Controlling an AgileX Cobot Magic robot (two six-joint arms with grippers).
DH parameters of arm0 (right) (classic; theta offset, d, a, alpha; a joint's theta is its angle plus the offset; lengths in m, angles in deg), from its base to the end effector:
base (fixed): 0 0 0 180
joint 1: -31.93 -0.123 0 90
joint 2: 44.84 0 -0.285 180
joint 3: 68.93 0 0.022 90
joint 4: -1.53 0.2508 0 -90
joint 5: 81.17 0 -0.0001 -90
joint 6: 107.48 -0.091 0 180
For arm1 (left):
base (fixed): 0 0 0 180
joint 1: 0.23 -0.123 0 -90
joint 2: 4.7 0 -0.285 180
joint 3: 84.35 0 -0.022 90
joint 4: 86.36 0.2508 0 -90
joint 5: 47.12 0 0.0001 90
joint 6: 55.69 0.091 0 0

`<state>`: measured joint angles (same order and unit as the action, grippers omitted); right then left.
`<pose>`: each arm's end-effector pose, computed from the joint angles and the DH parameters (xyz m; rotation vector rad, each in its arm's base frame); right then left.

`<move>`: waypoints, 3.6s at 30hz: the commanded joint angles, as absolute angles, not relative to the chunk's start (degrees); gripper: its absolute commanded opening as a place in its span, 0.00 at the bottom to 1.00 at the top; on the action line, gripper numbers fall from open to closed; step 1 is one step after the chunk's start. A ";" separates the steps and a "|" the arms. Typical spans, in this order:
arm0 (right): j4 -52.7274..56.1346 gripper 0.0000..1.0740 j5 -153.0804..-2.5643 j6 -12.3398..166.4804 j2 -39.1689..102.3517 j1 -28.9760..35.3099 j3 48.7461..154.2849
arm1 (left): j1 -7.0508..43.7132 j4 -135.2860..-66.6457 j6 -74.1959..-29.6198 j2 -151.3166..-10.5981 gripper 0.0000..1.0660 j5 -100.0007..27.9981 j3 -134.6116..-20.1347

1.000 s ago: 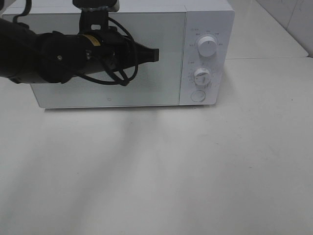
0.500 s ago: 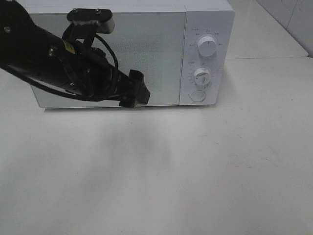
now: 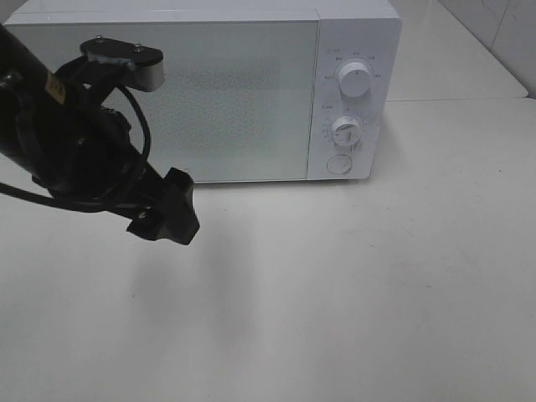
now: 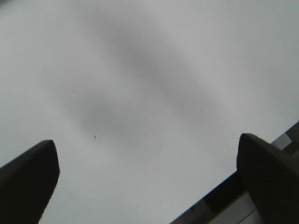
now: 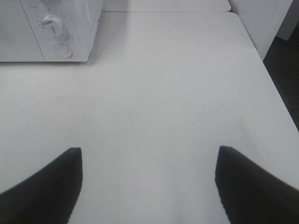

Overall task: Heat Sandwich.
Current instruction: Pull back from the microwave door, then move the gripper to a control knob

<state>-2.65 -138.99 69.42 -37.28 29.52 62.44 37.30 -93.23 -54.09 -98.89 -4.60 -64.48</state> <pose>-0.0032 -0.0058 0.2814 0.0132 1.9878 -0.0243 0.2295 -0.1856 0.2419 0.8327 2.6389 -0.3076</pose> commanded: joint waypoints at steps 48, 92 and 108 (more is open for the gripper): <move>-2.48 0.70 -138.13 70.17 -38.83 29.87 62.33 | -3.50 -92.83 -51.56 -45.84 0.92 18.83 -39.96; -2.48 0.70 -138.13 70.17 -38.65 29.87 62.33 | -3.33 -90.48 -54.72 -10.71 0.92 14.25 -36.64; -2.48 0.70 -138.13 70.17 -38.65 29.87 62.33 | -3.33 -90.48 -54.72 -10.71 0.92 14.25 -36.64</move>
<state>-2.65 -138.99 69.42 -37.28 29.52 62.44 -3.33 -90.42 -54.37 -12.26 14.76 -36.75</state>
